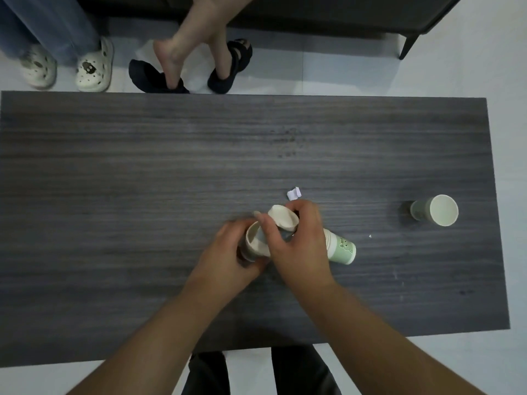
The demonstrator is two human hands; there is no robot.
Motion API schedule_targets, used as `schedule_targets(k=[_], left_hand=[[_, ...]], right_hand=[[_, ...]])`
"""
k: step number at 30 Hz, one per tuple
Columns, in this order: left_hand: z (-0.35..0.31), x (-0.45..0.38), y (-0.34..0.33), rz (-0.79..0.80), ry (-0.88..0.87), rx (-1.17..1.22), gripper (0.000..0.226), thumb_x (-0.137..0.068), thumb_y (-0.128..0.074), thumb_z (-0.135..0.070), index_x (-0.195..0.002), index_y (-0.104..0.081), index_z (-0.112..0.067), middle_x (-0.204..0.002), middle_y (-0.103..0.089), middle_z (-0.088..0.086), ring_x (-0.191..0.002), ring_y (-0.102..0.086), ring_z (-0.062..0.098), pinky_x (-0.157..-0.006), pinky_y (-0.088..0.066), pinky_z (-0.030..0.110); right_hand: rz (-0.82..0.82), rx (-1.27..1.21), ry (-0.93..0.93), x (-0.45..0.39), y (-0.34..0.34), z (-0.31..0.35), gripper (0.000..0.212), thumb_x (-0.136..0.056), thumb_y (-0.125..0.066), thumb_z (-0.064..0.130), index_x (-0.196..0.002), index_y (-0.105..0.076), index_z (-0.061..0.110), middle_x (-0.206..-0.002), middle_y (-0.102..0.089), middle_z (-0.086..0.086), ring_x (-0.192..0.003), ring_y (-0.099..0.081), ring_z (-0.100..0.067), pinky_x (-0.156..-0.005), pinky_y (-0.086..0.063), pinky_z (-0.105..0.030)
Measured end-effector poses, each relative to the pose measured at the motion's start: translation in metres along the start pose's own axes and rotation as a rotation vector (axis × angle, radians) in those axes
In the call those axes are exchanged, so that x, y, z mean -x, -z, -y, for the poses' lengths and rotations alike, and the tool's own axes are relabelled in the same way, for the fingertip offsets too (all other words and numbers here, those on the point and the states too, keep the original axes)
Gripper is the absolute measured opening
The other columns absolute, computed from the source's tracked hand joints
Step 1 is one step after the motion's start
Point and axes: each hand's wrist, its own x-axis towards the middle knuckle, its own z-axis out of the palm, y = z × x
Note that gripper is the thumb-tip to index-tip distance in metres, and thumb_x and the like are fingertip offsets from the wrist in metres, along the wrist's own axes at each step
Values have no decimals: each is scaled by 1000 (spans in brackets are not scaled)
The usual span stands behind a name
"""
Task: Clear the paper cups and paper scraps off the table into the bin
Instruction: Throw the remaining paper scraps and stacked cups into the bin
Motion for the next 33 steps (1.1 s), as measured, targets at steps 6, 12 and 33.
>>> schedule_targets(k=[6, 12, 33], left_hand=[[-5, -1, -5, 12, 41, 36, 61, -64, -75, -57, -122, -58, -49, -118, -64, -23, -105, -64, -8, -84, -55, 22], [28, 5, 4, -58, 142, 94, 64, -70, -90, -49, -128, -63, -45, -118, -75, -22, -106, -73, 0, -93, -64, 40], [71, 35, 13, -134, 302, 84, 59, -80, -94, -37, -116, -56, -65, -113, -67, -43, -95, -69, -12, -82, -54, 18]], right_hand=[[168, 193, 132, 9, -3, -6, 49, -101, -59, 58, -132, -57, 21, -123, -63, 4, -115, -60, -18, -100, -50, -48], [255, 323, 213, -4, 7, -11, 45, -109, -41, 43, -138, -69, 25, -147, -60, -2, -139, -52, -21, -119, -40, -45], [621, 1037, 90, -99, 20, -53, 20, -95, -68, 31, -112, -59, 35, -104, -65, 6, -106, -62, -26, -85, -39, -35]])
